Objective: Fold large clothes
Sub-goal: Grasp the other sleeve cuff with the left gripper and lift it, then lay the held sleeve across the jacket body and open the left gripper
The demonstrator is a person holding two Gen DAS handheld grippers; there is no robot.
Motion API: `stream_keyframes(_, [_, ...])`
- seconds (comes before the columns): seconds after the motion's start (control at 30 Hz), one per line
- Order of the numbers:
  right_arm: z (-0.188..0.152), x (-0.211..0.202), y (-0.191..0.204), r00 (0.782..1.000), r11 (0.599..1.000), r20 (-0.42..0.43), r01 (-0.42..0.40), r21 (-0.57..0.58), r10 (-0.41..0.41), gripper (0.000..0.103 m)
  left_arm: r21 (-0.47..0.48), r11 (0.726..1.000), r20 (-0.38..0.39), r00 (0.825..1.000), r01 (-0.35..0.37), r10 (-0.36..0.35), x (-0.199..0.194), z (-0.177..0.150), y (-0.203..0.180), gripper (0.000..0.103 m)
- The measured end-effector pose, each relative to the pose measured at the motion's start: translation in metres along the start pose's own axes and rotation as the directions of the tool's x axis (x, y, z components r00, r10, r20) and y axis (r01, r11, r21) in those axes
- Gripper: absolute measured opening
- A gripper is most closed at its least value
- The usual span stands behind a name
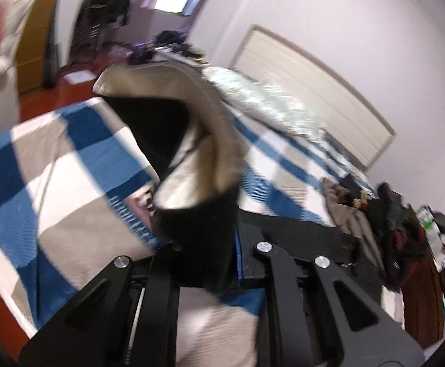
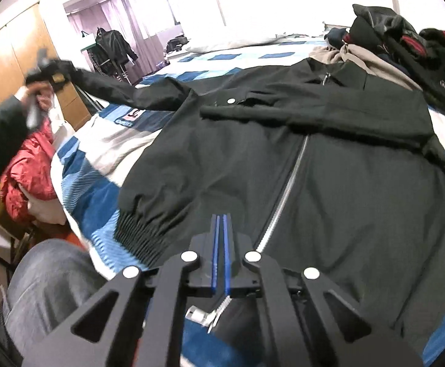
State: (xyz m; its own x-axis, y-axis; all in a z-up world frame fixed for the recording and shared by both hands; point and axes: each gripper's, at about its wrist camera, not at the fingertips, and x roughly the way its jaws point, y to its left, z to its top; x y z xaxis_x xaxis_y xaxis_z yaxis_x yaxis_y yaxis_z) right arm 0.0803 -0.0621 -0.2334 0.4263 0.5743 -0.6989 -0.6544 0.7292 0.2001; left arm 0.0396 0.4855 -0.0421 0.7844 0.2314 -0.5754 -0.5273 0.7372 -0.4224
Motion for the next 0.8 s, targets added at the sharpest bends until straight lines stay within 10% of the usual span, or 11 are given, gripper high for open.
stream_keyframes(0.4, [-0.026,0.074,0.008,0.977,0.981,-0.153,0.128,-0.143,-0.15,0.0,0.253,0.94,-0.061,0.973,0.23,-0.222,0.001,0.005,-0.177,0.012])
stream_keyframes(0.8, [-0.034,0.076,-0.012,0.988,0.999,-0.154,0.009,-0.053,-0.017,0.001,0.47,0.779,-0.309,0.904,0.416,-0.296,0.084,-0.09,-0.376,0.012])
